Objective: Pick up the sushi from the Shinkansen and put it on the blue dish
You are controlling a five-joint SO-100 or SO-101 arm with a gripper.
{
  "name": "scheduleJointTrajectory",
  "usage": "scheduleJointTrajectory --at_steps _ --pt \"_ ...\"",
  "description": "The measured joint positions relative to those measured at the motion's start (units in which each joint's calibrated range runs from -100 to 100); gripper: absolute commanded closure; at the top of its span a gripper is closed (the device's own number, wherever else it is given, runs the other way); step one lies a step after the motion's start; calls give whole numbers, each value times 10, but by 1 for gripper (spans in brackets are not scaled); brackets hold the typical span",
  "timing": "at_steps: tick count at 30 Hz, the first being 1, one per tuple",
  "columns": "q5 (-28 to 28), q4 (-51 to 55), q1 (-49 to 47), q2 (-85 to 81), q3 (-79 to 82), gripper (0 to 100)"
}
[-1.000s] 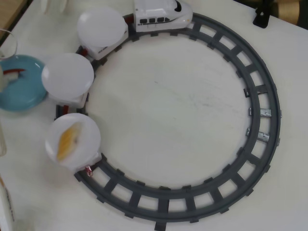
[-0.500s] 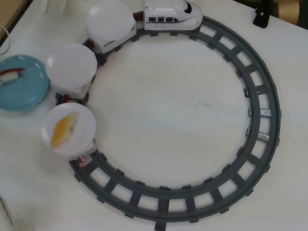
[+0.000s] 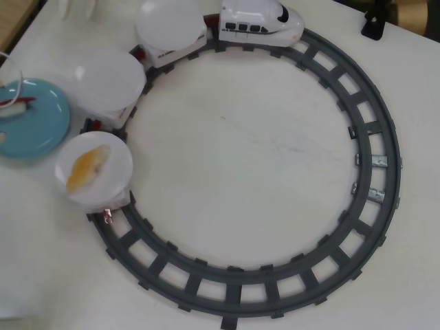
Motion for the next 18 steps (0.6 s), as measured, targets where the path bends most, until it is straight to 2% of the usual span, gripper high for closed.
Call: scheduleJointTrajectory --at_steps 10,14,18 --pt "-3 -148 47 -317 362 74" --pt "4 -168 44 -432 473 75" --pt "11 -169 52 -494 534 84"
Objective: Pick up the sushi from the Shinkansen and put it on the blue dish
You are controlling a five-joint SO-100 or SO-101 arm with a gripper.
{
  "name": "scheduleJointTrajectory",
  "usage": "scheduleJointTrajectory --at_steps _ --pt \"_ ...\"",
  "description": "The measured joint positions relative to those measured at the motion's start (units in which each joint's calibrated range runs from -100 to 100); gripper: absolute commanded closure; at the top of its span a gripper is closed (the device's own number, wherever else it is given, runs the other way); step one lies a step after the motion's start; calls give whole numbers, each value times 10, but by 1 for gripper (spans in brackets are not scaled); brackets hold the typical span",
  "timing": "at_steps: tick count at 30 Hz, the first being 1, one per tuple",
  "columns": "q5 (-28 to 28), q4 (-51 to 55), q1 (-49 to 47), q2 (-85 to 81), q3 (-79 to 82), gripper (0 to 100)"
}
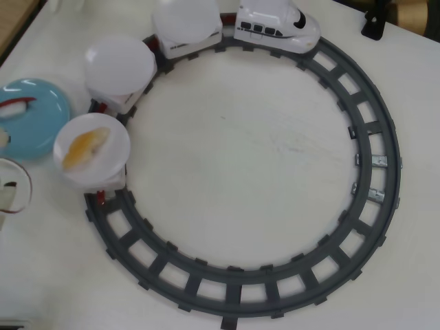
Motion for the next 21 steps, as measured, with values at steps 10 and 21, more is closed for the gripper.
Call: scheduleJointTrajectory --at_steps 10,21 --pt "10 -1 -4 -57 68 90" --pt "16 7 -6 -162 97 90"
